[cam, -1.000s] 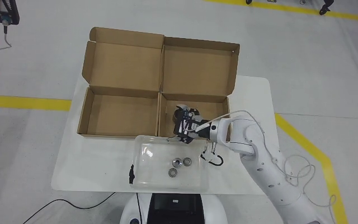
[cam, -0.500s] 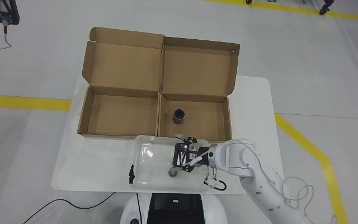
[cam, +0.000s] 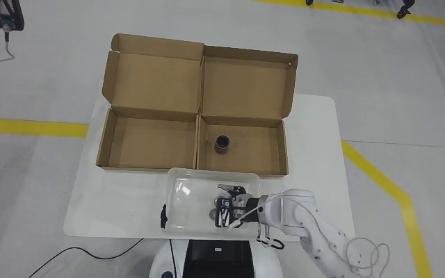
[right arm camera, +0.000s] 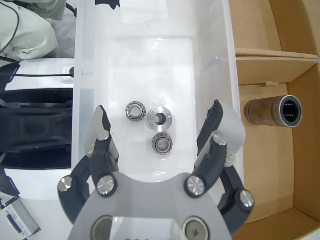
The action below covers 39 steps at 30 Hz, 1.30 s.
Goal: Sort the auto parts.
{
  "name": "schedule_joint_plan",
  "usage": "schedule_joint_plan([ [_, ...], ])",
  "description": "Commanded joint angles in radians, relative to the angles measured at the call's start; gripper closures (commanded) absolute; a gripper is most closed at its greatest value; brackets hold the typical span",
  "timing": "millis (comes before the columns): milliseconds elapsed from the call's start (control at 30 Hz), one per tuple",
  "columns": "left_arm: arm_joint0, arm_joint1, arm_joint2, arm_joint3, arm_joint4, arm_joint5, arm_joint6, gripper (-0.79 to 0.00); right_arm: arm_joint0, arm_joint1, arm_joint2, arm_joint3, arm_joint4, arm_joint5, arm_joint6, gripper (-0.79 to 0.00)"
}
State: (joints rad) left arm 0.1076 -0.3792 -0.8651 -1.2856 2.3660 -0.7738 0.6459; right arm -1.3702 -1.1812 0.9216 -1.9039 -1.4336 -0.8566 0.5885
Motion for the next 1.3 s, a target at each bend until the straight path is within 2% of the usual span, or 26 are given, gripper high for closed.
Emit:
schedule_joint_plan([
  [0,0.0,0.0,0.0,0.0,0.0,0.0,0.0,-0.785,0.001,-0.001,-0.019,0.007,-0.025,0.011,0.007,-0.64],
  [533,0.0,0.0,0.0,0.0,0.0,0.0,0.0,-0.785,0.049,-0.01,-0.068,0.178,-0.02,0.101,-0.063,-0.631],
  [700,0.0,0.0,0.0,0.0,0.0,0.0,0.0,-0.785,0.068,-0.013,-0.082,0.21,-0.023,0.113,-0.097,-0.573],
  [867,0.0,0.0,0.0,0.0,0.0,0.0,0.0,-0.785,0.082,-0.016,-0.101,0.23,-0.03,0.122,-0.098,-0.379],
  [1067,0.0,0.0,0.0,0.0,0.0,0.0,0.0,-0.785,0.096,-0.021,-0.117,0.255,-0.02,0.139,-0.085,-0.302],
  [1133,0.0,0.0,0.0,0.0,0.0,0.0,0.0,-0.785,0.1,-0.022,-0.122,0.257,-0.015,0.143,-0.083,-0.219],
  [1200,0.0,0.0,0.0,0.0,0.0,0.0,0.0,-0.785,0.102,-0.023,-0.126,0.256,-0.012,0.144,-0.083,0.0],
  [1267,0.0,0.0,0.0,0.0,0.0,0.0,0.0,-0.785,0.103,-0.022,-0.126,0.25,-0.009,0.142,-0.096,0.0],
])
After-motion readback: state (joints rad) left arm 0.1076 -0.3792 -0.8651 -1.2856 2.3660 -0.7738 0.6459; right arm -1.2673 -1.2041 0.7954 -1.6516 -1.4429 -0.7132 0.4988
